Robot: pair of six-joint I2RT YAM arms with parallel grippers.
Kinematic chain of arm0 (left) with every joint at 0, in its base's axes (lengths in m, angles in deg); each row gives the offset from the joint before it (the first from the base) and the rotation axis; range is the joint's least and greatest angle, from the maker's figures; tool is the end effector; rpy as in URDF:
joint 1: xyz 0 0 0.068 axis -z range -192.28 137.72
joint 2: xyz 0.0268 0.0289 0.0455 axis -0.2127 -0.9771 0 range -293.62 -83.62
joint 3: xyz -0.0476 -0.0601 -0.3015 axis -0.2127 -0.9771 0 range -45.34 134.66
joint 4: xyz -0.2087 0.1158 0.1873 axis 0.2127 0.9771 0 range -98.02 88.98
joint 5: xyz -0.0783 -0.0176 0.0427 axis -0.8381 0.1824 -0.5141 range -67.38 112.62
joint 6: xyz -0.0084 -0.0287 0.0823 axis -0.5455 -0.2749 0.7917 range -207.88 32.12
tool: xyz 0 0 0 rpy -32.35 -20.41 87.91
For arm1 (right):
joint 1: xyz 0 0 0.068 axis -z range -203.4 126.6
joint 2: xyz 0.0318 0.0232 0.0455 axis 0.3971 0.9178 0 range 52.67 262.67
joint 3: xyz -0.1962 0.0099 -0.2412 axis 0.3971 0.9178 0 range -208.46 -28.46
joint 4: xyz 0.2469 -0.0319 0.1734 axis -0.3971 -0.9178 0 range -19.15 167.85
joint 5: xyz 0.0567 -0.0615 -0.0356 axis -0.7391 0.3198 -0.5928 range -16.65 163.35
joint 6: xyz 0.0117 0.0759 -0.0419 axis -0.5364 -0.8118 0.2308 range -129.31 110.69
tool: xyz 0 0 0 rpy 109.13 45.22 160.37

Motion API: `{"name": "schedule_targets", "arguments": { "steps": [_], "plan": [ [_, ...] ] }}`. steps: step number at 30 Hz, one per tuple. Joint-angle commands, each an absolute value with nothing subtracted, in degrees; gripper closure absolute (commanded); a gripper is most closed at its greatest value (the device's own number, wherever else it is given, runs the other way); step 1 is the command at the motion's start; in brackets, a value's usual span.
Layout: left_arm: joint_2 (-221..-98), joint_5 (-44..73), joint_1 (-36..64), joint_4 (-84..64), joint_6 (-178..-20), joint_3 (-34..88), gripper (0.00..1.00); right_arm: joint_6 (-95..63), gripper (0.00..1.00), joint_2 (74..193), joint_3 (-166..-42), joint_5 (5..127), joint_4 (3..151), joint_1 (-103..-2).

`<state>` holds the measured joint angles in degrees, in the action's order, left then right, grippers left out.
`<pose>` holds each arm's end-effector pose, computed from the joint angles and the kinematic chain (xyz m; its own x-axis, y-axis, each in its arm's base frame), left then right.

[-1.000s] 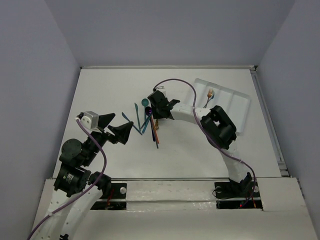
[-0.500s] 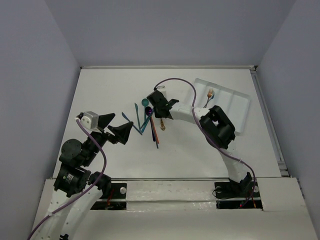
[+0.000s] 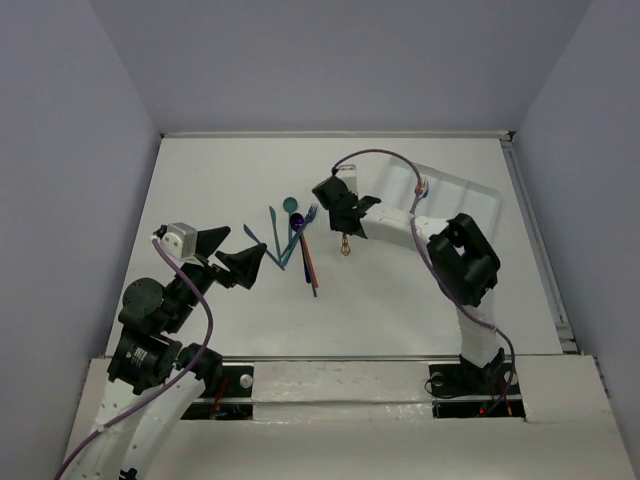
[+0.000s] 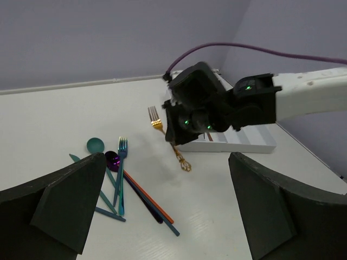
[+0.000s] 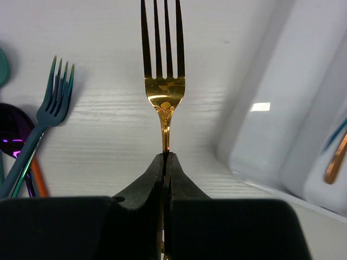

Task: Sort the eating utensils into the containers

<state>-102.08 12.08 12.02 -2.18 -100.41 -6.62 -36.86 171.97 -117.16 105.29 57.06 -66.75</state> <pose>0.1114 -0.0658 0.4034 0.0987 -0.2786 -0.9553 0.6019 0.7812 -0.1657 0.4175 0.3376 0.1732 -0.6621 -0.0854 -0.7445 -0.0407 0.9961 -0.0780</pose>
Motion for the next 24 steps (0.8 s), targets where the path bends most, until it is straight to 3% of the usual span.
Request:
{"name": "schedule_targets", "arguments": {
  "steps": [1,10,24],
  "plan": [
    [-101.6,11.0,11.9,-4.7,-100.4,-4.9,0.01,-38.5,1.00,157.0,-111.5,107.1,64.4,-59.9],
    [-101.4,11.0,12.4,-4.8,-100.4,-4.9,0.01,-40.7,1.00,147.2,-96.6,100.7,69.1,-45.6],
    [-101.5,11.5,12.4,-4.6,-100.3,-4.8,0.01,-38.6,0.98,154.0,-99.6,101.4,70.4,-39.0]
  ]
}}
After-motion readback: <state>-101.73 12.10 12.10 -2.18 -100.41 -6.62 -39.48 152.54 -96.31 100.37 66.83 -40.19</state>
